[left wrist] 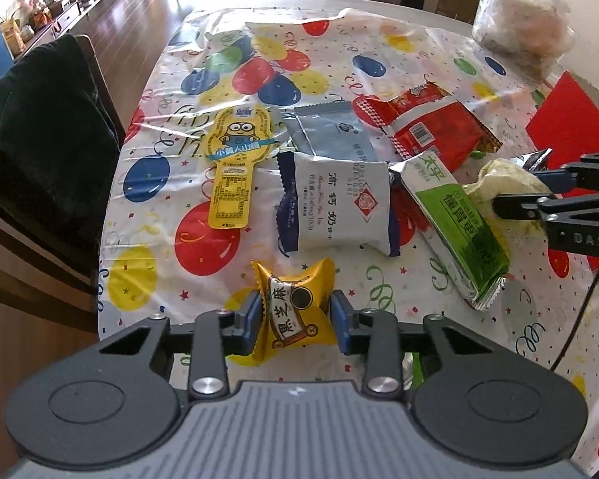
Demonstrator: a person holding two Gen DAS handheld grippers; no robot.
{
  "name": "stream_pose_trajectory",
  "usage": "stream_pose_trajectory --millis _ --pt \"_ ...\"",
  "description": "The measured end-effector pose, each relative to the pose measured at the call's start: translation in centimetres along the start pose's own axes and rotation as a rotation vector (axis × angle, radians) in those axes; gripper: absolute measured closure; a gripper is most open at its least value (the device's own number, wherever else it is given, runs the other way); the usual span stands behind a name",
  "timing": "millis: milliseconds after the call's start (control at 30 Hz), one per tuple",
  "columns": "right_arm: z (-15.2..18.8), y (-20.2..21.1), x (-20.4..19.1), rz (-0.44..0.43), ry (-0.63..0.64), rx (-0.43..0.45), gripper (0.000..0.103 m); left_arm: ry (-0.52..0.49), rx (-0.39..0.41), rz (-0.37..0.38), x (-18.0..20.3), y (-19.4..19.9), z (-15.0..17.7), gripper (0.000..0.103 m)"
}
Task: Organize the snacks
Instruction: 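Carry yellow snack and cream bag over the red box with both tools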
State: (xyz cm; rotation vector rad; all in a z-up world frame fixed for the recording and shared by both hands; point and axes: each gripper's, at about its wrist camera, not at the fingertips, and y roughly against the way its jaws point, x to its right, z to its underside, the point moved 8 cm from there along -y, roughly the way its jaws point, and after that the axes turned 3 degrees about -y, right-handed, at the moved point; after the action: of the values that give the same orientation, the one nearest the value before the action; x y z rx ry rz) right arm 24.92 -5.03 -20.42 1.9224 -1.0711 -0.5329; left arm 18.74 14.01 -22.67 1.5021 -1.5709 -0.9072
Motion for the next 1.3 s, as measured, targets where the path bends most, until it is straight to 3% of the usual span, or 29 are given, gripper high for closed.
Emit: stream_pose_trajectory --millis 333,667,1300 --pt "1.2 5.1 -0.1 0.002 -0.059 0.063 0.067 0.019 0.007 0.022 0.3 1.0 0.3 0.07" --pt "2.5 10.9 1.3 0.024 -0.12 0.124 0.067 -0.002 0.057 0.043 2.9 5.4 -0.4 0.07" --pt "4.9 19.9 11.0 0.092 -0.168 0.24 0.067 -0.165 0.183 0.14 18.3 12.5 -5.9 0.07"
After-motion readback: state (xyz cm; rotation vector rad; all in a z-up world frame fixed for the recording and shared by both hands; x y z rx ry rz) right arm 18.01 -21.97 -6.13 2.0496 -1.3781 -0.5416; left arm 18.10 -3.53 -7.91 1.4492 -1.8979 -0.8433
